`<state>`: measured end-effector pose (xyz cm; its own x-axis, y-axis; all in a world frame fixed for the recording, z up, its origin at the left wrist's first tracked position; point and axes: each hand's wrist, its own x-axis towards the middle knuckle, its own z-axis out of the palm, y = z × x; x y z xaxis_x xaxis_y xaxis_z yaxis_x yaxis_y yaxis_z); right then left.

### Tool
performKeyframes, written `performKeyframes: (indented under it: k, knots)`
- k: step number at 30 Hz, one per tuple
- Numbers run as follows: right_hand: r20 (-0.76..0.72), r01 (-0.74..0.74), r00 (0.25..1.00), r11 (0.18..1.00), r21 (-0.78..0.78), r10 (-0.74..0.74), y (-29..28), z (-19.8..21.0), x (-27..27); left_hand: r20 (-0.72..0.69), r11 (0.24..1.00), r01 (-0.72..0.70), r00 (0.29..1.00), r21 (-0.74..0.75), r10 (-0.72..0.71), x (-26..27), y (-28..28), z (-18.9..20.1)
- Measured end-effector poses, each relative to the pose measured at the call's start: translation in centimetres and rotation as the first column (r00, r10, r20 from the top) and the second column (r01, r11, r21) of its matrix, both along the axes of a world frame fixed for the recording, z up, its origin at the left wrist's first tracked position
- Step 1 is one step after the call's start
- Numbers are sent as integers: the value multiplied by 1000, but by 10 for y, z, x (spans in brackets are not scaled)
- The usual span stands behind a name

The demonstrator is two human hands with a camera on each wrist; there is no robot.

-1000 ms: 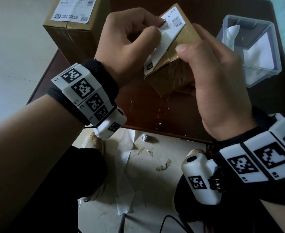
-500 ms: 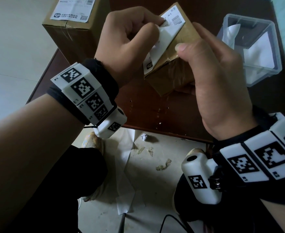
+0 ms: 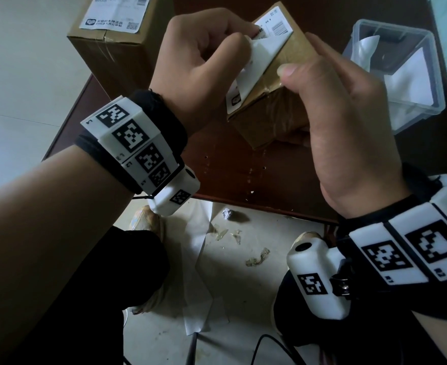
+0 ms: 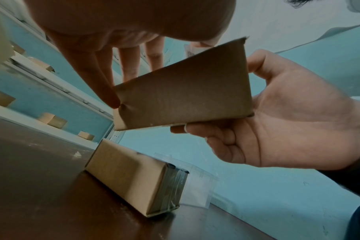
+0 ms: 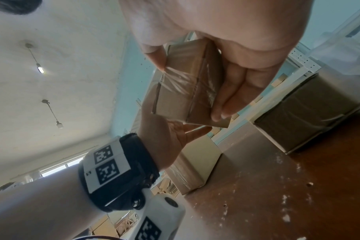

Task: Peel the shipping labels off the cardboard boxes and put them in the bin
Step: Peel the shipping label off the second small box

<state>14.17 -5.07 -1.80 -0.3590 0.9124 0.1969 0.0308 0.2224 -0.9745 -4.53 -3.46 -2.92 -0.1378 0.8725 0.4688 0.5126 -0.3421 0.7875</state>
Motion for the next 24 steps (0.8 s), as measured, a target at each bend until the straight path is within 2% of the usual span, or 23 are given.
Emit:
performKeyframes:
  k: [24]
  knots:
    - [-20, 19, 1000, 999, -28, -19, 2, -1, -1, -35, 999, 32, 999, 14, -31, 0, -1, -1]
